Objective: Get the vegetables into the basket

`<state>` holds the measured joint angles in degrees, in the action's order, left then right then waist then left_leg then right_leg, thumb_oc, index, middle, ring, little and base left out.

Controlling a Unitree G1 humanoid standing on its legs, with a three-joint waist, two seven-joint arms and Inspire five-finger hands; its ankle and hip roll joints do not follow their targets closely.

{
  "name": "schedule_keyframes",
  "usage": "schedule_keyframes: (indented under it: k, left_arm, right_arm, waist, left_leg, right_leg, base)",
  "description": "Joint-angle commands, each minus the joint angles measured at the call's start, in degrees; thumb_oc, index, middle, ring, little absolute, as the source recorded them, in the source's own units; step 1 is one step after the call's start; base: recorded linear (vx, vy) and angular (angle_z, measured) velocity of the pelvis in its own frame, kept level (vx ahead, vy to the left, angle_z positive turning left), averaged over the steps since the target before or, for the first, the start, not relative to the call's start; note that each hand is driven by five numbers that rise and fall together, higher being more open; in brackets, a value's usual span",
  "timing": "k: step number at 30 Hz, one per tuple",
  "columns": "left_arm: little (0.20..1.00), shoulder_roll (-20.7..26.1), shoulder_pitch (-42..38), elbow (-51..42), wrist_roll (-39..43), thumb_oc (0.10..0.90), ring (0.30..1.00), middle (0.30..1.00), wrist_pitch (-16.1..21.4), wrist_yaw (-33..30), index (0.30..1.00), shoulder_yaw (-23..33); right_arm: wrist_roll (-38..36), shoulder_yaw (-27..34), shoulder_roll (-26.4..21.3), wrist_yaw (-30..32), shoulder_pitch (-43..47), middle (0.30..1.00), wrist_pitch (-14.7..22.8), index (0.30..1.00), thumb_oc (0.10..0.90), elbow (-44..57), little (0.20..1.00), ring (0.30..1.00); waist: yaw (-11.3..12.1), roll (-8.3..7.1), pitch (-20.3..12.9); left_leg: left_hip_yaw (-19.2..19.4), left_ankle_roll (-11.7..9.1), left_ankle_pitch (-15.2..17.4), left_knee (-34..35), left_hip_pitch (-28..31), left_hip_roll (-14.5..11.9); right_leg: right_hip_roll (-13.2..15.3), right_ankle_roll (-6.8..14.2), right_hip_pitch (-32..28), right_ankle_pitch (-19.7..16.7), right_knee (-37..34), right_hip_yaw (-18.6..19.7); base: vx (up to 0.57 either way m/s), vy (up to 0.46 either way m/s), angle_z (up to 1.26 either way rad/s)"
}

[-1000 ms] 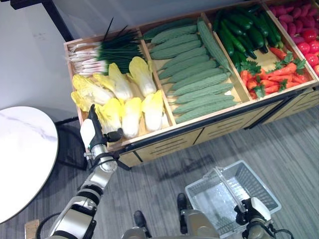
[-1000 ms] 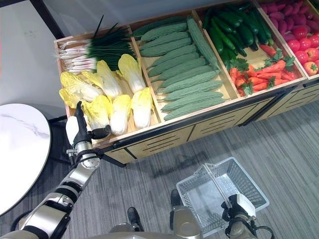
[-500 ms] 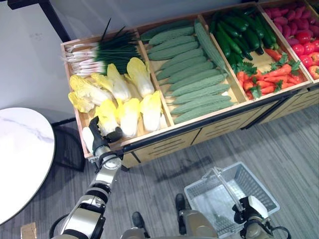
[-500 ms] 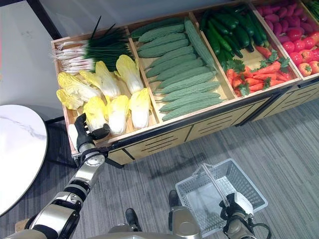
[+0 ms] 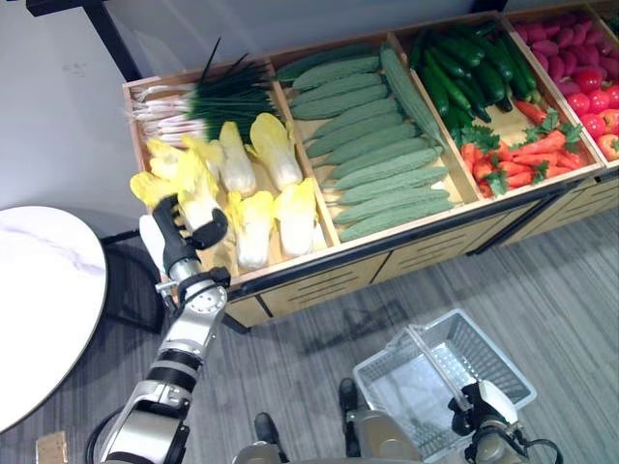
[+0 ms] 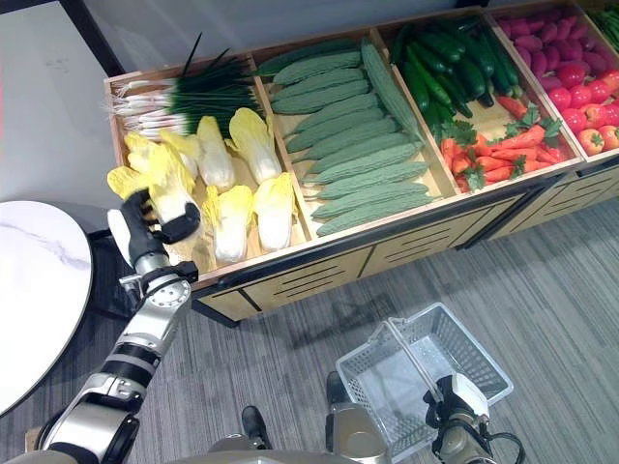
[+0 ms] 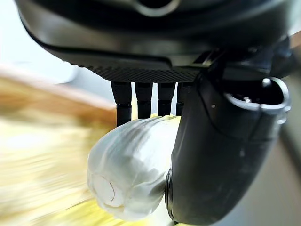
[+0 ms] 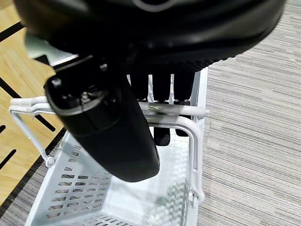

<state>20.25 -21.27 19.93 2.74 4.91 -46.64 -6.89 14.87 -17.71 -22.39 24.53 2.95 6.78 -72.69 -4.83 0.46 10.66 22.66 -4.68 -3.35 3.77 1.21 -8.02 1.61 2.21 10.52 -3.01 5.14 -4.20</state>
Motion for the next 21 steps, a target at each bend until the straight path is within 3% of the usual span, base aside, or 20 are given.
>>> schedule_keyframes:
  k: [1, 3, 6, 8, 9, 10, 14, 21]
  left_arm:
    - [0.300, 3.9, -5.5, -3.8, -5.1, 0.400, 0.300, 0.300, 7.7, -3.9, 0.300, 3.8]
    - [0.300, 3.3, -3.3, -8.5, -2.9, 0.400, 0.300, 0.300, 10.0, -1.2, 0.300, 4.0]
    - [0.300, 3.7, -0.2, -13.5, 6.5, 0.400, 0.300, 0.300, 14.3, 8.6, 0.300, 1.7]
    - [0.300, 5.4, 2.3, -14.8, 16.8, 0.400, 0.300, 0.300, 16.6, 18.2, 0.300, 0.9]
    - [0.300, 5.9, 4.7, -16.4, 26.7, 0.400, 0.300, 0.300, 18.6, 26.8, 0.300, 0.7]
    - [0.300, 5.9, 4.7, -16.3, 26.9, 0.400, 0.300, 0.300, 18.6, 26.9, 0.300, 0.8]
    - [0.300, 4.7, 6.6, -18.9, 39.8, 0.400, 0.300, 0.300, 17.0, 39.9, 0.300, -2.0]
    - [0.300, 6.8, 6.6, -21.7, 43.6, 0.400, 0.300, 0.300, 16.1, 47.5, 0.300, -4.8]
  right_arm:
    - [-0.6, 0.6, -1.1, 1.3, -0.8, 0.300, 1.3, 0.300, 0.400, -0.9, 0.300, 0.300]
    - [-1.0, 1.4, -0.9, 1.1, -1.1, 0.300, 1.1, 0.300, 0.400, -1.8, 0.300, 0.300]
    - [-1.7, 2.8, -1.2, 0.3, -1.3, 0.300, 0.8, 0.300, 0.400, -1.6, 0.300, 0.300]
    - [-2.2, 3.3, -1.7, -1.0, -1.4, 0.300, 0.3, 0.300, 0.400, -0.7, 0.300, 0.300]
    - [-1.9, 3.3, -1.5, -3.3, -1.7, 0.300, 0.0, 0.300, 0.400, 0.5, 0.300, 0.300]
    - [-1.9, 3.3, -1.5, -3.3, -1.7, 0.300, 0.0, 0.300, 0.400, 0.5, 0.300, 0.300]
    - [-0.9, 3.9, -1.0, -6.3, -2.1, 0.300, -0.3, 0.300, 0.400, 1.0, 0.300, 0.300]
    - [-1.1, 4.8, -0.9, -7.7, -2.3, 0.300, -0.1, 0.300, 0.400, 0.5, 0.300, 0.300]
  waist:
    - [0.6, -2.91, -2.3]
    - [1.0, -2.90, -2.4]
    - [1.1, -2.59, -2.4]
    - [1.1, -2.41, -2.4]
    - [0.9, -2.29, -2.6]
    - [0.9, -2.28, -2.6]
    - [0.5, -2.11, -3.2]
    - [0.4, -2.29, -3.5]
  left_leg:
    - [-2.9, -2.9, 0.6, 1.2, 2.8, -0.4]
    - [-3.0, -2.7, 0.8, 1.2, 3.0, -0.1]
    - [-3.2, -2.5, 0.9, 1.2, 3.1, 0.3]
    - [-3.1, -2.4, 0.9, 1.2, 3.3, 0.6]
    - [-2.8, -2.4, 1.2, 1.2, 3.7, 0.9]
    - [-2.7, -2.4, 1.2, 1.2, 3.8, 0.9]
    - [-2.0, -2.1, 1.7, 1.2, 4.3, 1.3]
    - [-0.6, -1.5, 2.6, 1.2, 5.5, 2.1]
  right_leg:
    - [4.1, 5.9, -3.2, -4.7, -6.8, 3.6]
    - [4.4, 6.0, -3.4, -4.7, -7.0, 3.3]
    - [4.8, 6.0, -3.7, -4.8, -7.0, 3.2]
    - [4.9, 6.1, -3.9, -5.0, -7.1, 3.3]
    - [5.1, 6.2, -4.0, -5.2, -7.2, 3.7]
    - [5.1, 6.2, -4.0, -5.2, -7.2, 3.7]
    - [5.3, 6.5, -4.1, -5.4, -7.3, 4.5]
    - [5.5, 7.1, -4.0, -5.3, -6.6, 5.8]
  base:
    - [0.01, 0.012, 0.03]
    - [0.00, 0.000, 0.00]
    - [-0.01, 0.017, 0.04]
    - [0.00, 0.049, 0.07]
    - [0.01, 0.055, -0.02]
    - [0.02, 0.054, -0.09]
    - [0.01, 0.034, -0.09]
    - [0.01, 0.045, -0.08]
